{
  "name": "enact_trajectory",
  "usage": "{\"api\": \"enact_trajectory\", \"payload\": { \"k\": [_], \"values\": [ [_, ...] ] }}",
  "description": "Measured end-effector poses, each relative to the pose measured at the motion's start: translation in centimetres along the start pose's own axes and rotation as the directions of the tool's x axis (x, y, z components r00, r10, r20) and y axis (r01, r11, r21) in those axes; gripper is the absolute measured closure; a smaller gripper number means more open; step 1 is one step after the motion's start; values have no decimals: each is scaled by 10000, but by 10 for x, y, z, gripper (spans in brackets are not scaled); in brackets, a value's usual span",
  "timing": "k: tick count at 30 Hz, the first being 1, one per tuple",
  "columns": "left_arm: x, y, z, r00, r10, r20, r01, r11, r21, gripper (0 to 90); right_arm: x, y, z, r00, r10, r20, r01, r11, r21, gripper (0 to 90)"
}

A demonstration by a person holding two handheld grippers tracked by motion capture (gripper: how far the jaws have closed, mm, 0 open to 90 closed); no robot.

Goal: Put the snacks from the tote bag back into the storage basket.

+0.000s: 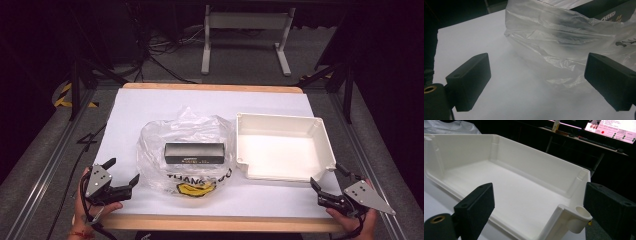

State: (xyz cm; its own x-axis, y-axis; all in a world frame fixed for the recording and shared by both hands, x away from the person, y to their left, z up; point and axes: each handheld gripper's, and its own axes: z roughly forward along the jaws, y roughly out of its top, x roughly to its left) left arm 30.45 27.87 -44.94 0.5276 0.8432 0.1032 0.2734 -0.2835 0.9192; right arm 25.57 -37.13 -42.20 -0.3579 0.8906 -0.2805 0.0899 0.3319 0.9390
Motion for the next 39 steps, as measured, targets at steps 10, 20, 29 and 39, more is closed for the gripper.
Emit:
{"api": "enact_trajectory", "payload": {
  "k": [10, 20, 29, 39],
  "values": [
    [1, -1, 1, 9997, 55, 228, -56, 10000, 44, 78, 6, 5, 1, 9972, -157, -737, 174, 9996, 215, 139],
    [2, -2, -4, 9993, 89, 357, -84, 9999, -139, 76, 17, 16, 10, 9881, -539, -1441, 604, 9973, 415, 177],
    [0, -1, -3, 9988, 171, 460, -166, 9998, -106, 74, 26, 29, 16, 9792, -702, -1906, 815, 9953, 523, 262],
    [-1, -2, -2, 9987, 185, 469, -185, 9998, -6, 74, 31, 45, 27, 9634, -703, -2588, 900, 9938, 651, 250]
  ]
}}
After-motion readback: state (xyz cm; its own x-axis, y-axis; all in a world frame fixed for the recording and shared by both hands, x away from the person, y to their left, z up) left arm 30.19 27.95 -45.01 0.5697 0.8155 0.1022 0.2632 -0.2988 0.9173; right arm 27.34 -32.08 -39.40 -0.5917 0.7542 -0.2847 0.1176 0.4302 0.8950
